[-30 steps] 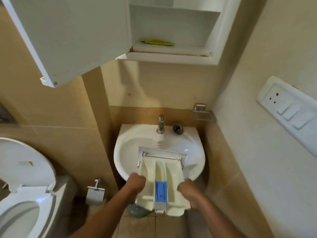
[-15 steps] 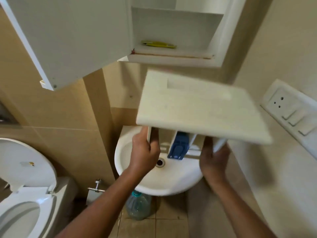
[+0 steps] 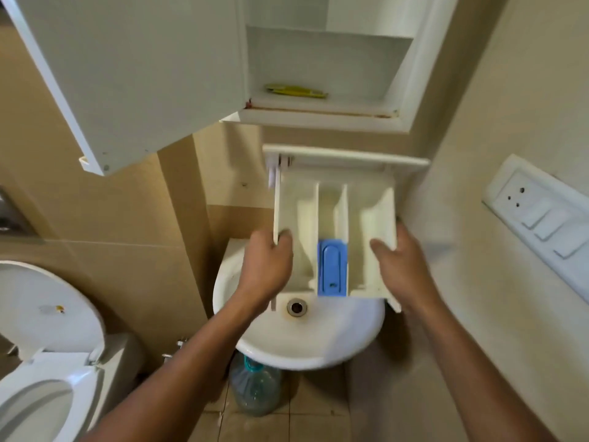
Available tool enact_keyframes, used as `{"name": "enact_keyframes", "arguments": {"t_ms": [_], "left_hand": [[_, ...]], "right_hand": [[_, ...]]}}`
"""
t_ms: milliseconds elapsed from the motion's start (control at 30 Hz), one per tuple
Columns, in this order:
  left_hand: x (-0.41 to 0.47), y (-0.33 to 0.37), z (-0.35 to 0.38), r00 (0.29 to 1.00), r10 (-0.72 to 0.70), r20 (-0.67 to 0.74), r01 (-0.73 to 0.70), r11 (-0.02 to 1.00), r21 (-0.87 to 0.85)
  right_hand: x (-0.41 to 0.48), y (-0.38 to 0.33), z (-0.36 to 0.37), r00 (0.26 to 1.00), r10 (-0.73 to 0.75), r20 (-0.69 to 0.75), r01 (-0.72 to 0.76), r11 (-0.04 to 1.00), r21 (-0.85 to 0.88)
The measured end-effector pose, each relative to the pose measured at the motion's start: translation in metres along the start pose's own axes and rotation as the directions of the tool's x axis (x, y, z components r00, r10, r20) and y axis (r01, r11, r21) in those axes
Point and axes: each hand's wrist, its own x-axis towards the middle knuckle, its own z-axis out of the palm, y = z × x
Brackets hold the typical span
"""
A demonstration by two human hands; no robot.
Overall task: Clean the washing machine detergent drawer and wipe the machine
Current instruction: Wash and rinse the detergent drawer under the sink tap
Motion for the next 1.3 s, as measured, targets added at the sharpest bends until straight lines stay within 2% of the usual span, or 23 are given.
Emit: {"name": "enact_keyframes", "arguments": {"t_ms": [100, 167, 200, 233, 267, 300, 333, 367, 433, 533, 600, 667, 767, 833, 867, 900, 933, 967, 1000, 1033, 1100, 1200, 1300], "left_hand": [[-0.007, 0.03, -0.007, 0.914, 0.391, -0.111, -0.393, 0.919, 0.005], [-0.011, 0.0, -0.003, 0.888, 0.451, -0.091, -0.44, 0.89, 0.123], [-0.013, -0.027, 0.003, 0.927, 0.369, -0.062, -0.351, 0.915, 0.197], [-0.017, -0.056, 0.008, 0.985, 0.17, -0.026, -0.158, 0.953, 0.26], [-0.022, -0.081, 0.013, 0.992, -0.129, 0.012, 0.119, 0.943, 0.311], [-0.026, -0.105, 0.016, 0.91, -0.414, 0.038, 0.373, 0.853, 0.366], [-0.033, -0.119, 0.018, 0.807, -0.588, 0.057, 0.516, 0.748, 0.418], [-0.036, -0.132, 0.019, 0.766, -0.64, 0.064, 0.555, 0.708, 0.437], [-0.031, -0.132, 0.02, 0.773, -0.632, 0.053, 0.554, 0.714, 0.429], [-0.02, -0.09, 0.012, 0.869, -0.494, 0.02, 0.458, 0.821, 0.339], [-0.009, -0.052, 0.004, 0.951, -0.308, -0.005, 0.303, 0.932, 0.201], [-0.006, -0.006, -0.005, 0.997, -0.009, -0.076, 0.019, 0.993, 0.121], [-0.015, 0.034, -0.015, 0.88, 0.431, -0.202, -0.428, 0.902, 0.059], [-0.02, 0.011, -0.013, 0.813, 0.541, -0.215, -0.526, 0.841, 0.126], [-0.02, -0.014, -0.009, 0.855, 0.484, -0.188, -0.456, 0.873, 0.174], [-0.018, -0.045, -0.003, 0.936, 0.325, -0.136, -0.29, 0.93, 0.224], [-0.019, -0.07, 0.001, 0.997, 0.054, -0.056, -0.036, 0.959, 0.282], [-0.021, -0.096, 0.004, 0.969, -0.247, 0.018, 0.223, 0.901, 0.371], [-0.026, -0.114, 0.007, 0.88, -0.468, 0.077, 0.386, 0.801, 0.458], [-0.034, -0.128, 0.008, 0.813, -0.573, 0.105, 0.452, 0.734, 0.506], [-0.037, -0.137, 0.009, 0.81, -0.579, 0.092, 0.474, 0.739, 0.479], [-0.029, -0.104, 0.001, 0.89, -0.453, 0.061, 0.385, 0.814, 0.436], [-0.01, -0.041, -0.008, 0.993, -0.113, -0.018, 0.113, 0.946, 0.304]], "right_hand": [[-0.018, -0.014, -0.004, 0.916, -0.242, -0.32, 0.293, 0.948, 0.121], [-0.039, 0.016, 0.022, 0.889, -0.192, -0.416, 0.239, 0.969, 0.065], [-0.048, 0.041, 0.037, 0.93, -0.084, -0.357, 0.115, 0.991, 0.066], [-0.054, 0.063, 0.048, 0.977, 0.116, -0.178, -0.102, 0.991, 0.089], [-0.06, 0.081, 0.057, 0.933, 0.349, 0.084, -0.352, 0.936, 0.017], [-0.068, 0.095, 0.064, 0.782, 0.536, 0.319, -0.511, 0.844, -0.164], [-0.078, 0.102, 0.067, 0.635, 0.634, 0.441, -0.555, 0.772, -0.311], [-0.084, 0.112, 0.069, 0.587, 0.655, 0.477, -0.558, 0.753, -0.347], [-0.081, 0.109, 0.067, 0.634, 0.611, 0.474, -0.561, 0.785, -0.262], [-0.055, 0.077, 0.051, 0.769, 0.489, 0.411, -0.473, 0.869, -0.148], [-0.027, 0.044, 0.032, 0.907, 0.315, 0.279, -0.315, 0.948, -0.047], [-0.007, 0.005, 0.007, 0.996, 0.071, 0.061, -0.068, 0.997, -0.044], [-0.014, -0.031, -0.01, 0.921, -0.27, -0.281, 0.31, 0.944, 0.108], [-0.03, -0.015, 0.01, 0.836, -0.354, -0.419, 0.411, 0.91, 0.051], [-0.038, 0.004, 0.026, 0.858, -0.304, -0.413, 0.344, 0.939, 0.023], [-0.043, 0.034, 0.044, 0.939, -0.155, -0.307, 0.174, 0.984, 0.035], [-0.049, 0.061, 0.058, 0.991, 0.1, -0.084, -0.097, 0.994, 0.04], [-0.057, 0.086, 0.069, 0.913, 0.373, 0.163, -0.366, 0.928, -0.074], [-0.067, 0.102, 0.076, 0.765, 0.548, 0.337, -0.501, 0.836, -0.221], [-0.077, 0.116, 0.079, 0.673, 0.612, 0.415, -0.537, 0.79, -0.295], [-0.082, 0.132, 0.08, 0.701, 0.566, 0.434, -0.497, 0.824, -0.272], [-0.059, 0.092, 0.063, 0.802, 0.47, 0.369, -0.404, 0.881, -0.245], [-0.023, 0.023, 0.028, 0.964, 0.186, 0.191, -0.178, 0.982, -0.059]]}}
